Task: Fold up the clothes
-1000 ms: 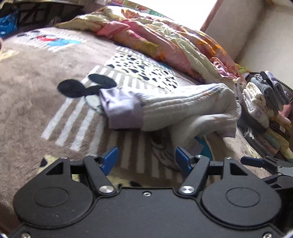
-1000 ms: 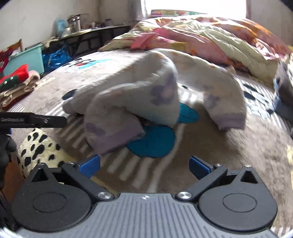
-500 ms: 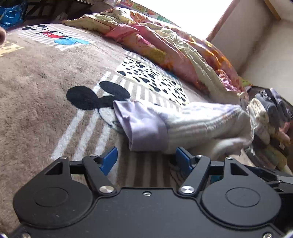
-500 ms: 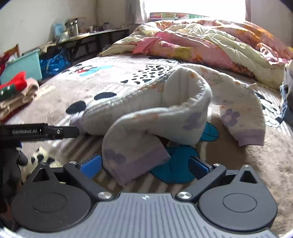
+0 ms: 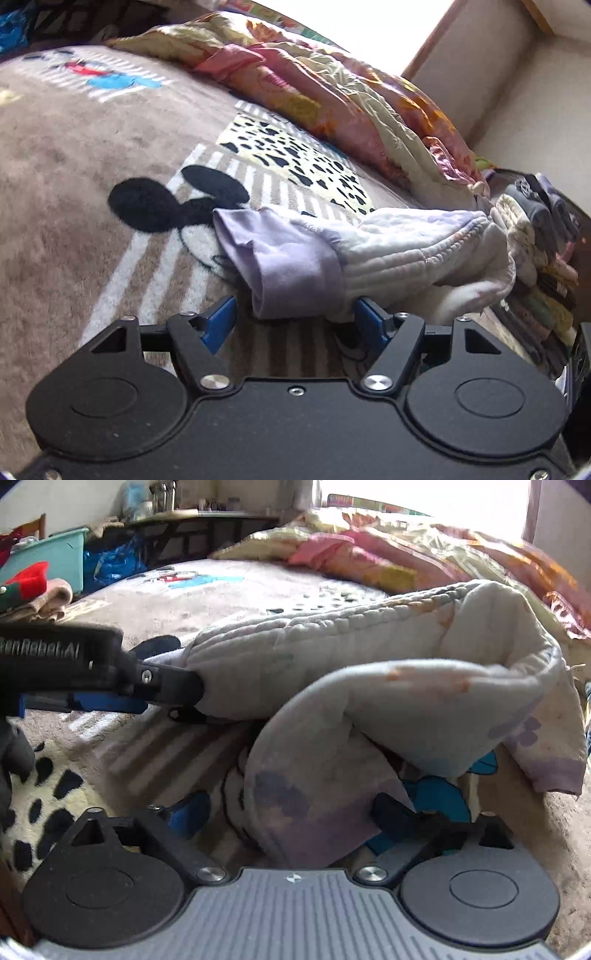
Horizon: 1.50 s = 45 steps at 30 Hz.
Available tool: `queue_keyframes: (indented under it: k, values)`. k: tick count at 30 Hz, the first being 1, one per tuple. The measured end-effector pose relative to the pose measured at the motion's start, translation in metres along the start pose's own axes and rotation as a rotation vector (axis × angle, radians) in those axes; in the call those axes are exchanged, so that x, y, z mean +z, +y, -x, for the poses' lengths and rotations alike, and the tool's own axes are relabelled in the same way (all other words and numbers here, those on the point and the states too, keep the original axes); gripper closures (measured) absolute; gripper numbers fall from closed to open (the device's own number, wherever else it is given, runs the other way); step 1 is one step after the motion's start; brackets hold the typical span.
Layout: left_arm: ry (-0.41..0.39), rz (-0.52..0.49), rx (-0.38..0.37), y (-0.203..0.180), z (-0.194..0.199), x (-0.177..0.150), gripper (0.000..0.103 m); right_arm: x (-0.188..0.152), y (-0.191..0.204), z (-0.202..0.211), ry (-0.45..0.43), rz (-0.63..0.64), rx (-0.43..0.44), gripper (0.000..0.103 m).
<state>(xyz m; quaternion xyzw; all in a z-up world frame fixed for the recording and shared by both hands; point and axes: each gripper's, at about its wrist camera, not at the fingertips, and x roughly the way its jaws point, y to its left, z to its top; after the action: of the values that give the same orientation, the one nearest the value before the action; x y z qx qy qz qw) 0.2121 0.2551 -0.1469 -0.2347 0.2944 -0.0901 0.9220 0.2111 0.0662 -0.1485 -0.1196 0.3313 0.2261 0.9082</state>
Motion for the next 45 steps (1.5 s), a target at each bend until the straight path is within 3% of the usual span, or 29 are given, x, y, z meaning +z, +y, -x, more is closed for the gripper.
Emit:
queue_keyframes:
  k: [1,3,4,5,6,8,10,16,20,23,28,33,36,39,41,42,43,44,45]
  values:
    - [0.000,-0.011,-0.001,-0.001,-0.002,0.000,0.033,-0.002,-0.003,0.001,-0.017,-0.011,0.002,0.020]
    - [-0.013,-0.023,-0.006,-0.002,-0.004,0.000,0.033,-0.004,-0.013,0.004,-0.047,-0.031,-0.003,0.048]
    - [-0.025,-0.032,-0.011,-0.004,-0.005,0.001,0.033,-0.003,-0.020,0.006,-0.058,-0.043,0.009,0.052]
    - [-0.040,-0.042,-0.014,-0.006,-0.005,0.001,0.036,-0.003,-0.027,0.008,-0.069,-0.055,0.021,0.063]
    - [-0.051,-0.045,-0.020,-0.008,-0.004,0.002,0.045,-0.002,-0.034,0.010,-0.079,-0.063,0.033,0.071]
    - [-0.074,-0.047,-0.032,-0.012,-0.003,0.005,0.065,0.000,-0.045,0.016,-0.091,-0.051,0.058,0.077]
    - [-0.095,-0.037,-0.029,-0.015,-0.001,0.009,0.072,0.002,-0.054,0.024,-0.096,-0.040,0.082,0.080]
    - [-0.158,-0.012,-0.027,-0.018,0.008,0.015,0.080,0.004,-0.094,0.070,-0.141,-0.072,0.149,0.082]
    - [-0.181,0.016,-0.040,-0.017,0.014,0.018,0.083,0.004,-0.141,0.109,-0.176,-0.170,0.182,0.083]
    - [-0.197,0.049,-0.052,-0.012,0.019,0.021,0.095,0.005,-0.179,0.134,-0.199,-0.246,0.199,0.088]
    - [-0.220,0.090,-0.052,-0.005,0.028,0.026,0.097,0.005,-0.240,0.163,-0.195,-0.382,0.260,0.088]
    - [-0.200,0.091,-0.034,-0.003,0.029,0.023,0.097,-0.007,-0.264,0.162,-0.130,-0.372,0.186,0.088]
    - [-0.175,0.069,-0.025,-0.004,0.026,0.020,0.097,-0.024,-0.276,0.136,-0.050,-0.356,0.098,0.088]
    - [-0.148,0.045,-0.012,-0.006,0.021,0.016,0.096,-0.046,-0.295,0.102,0.023,-0.441,0.034,0.088]
    - [-0.139,0.028,-0.003,-0.008,0.019,0.014,0.090,-0.058,-0.303,0.090,0.034,-0.504,-0.002,0.081]
    - [-0.138,0.019,-0.003,-0.008,0.019,0.012,0.078,-0.063,-0.307,0.084,0.040,-0.536,-0.020,0.069]
    - [-0.139,0.013,-0.005,-0.008,0.021,0.011,0.068,-0.069,-0.310,0.080,0.042,-0.562,-0.033,0.064]
    - [-0.144,0.011,-0.010,-0.006,0.024,0.010,0.051,-0.073,-0.310,0.080,0.039,-0.577,-0.034,0.061]
    - [-0.148,0.010,-0.015,-0.005,0.027,0.009,0.049,-0.078,-0.310,0.081,0.036,-0.589,-0.035,0.056]
